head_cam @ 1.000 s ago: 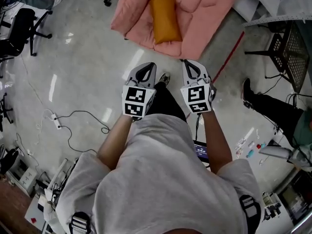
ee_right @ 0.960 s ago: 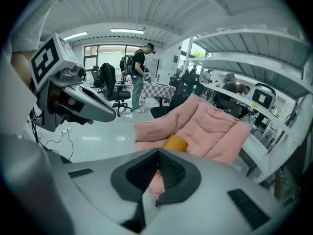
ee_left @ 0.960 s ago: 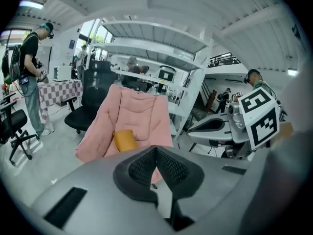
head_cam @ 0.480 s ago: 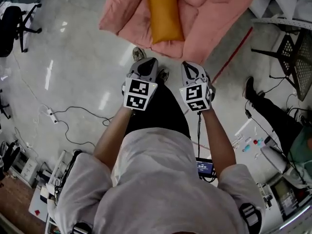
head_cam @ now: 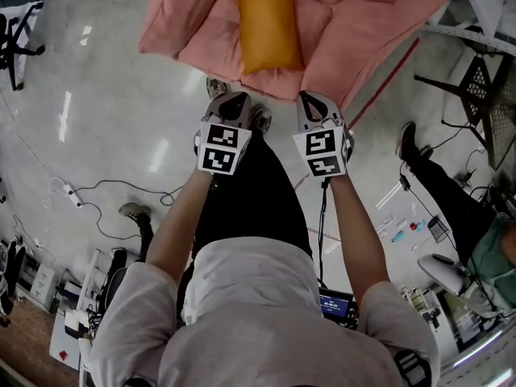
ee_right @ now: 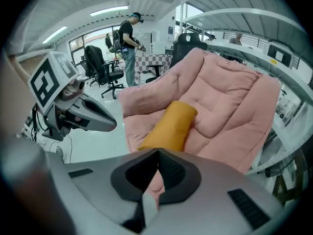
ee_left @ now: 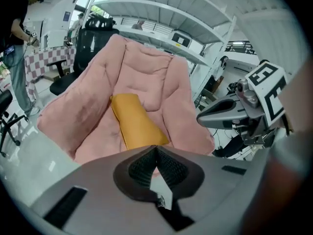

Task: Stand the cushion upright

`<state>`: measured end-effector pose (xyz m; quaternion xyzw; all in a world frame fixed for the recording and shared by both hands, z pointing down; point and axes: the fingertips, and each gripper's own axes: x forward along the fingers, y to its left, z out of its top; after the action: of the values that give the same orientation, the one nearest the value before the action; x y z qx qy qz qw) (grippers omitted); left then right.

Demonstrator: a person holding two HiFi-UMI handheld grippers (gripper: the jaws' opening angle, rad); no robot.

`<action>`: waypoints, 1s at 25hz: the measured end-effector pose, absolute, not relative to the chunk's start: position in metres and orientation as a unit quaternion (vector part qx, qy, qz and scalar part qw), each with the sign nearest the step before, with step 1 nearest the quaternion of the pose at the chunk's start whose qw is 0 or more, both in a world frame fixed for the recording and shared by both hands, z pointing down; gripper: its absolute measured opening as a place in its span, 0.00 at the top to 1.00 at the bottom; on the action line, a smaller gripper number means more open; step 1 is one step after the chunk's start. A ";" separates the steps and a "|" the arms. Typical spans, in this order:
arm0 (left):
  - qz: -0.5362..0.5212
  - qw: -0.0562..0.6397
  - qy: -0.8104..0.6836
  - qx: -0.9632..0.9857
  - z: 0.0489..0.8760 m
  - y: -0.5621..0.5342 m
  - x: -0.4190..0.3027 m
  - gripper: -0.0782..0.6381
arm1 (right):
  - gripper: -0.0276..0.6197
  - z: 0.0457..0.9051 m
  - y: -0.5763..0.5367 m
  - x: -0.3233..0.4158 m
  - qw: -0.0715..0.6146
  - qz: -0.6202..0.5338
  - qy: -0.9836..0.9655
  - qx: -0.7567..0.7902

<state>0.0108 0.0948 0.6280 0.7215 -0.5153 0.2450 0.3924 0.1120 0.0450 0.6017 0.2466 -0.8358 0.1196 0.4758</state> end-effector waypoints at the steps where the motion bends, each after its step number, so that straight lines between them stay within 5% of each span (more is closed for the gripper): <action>1: 0.247 0.397 -0.512 0.720 0.638 0.095 0.011 0.87 | 0.95 0.612 0.042 0.110 0.476 0.136 -0.832 0.250; 25: 0.295 0.395 -0.481 0.725 0.759 0.067 0.005 0.87 | 0.94 0.722 0.018 0.109 0.405 0.312 -0.761 0.399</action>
<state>0.0050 0.0669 0.7593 0.7251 -0.4814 0.2946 0.3945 0.1090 0.0181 0.7222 0.3994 -0.7608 0.3123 0.4052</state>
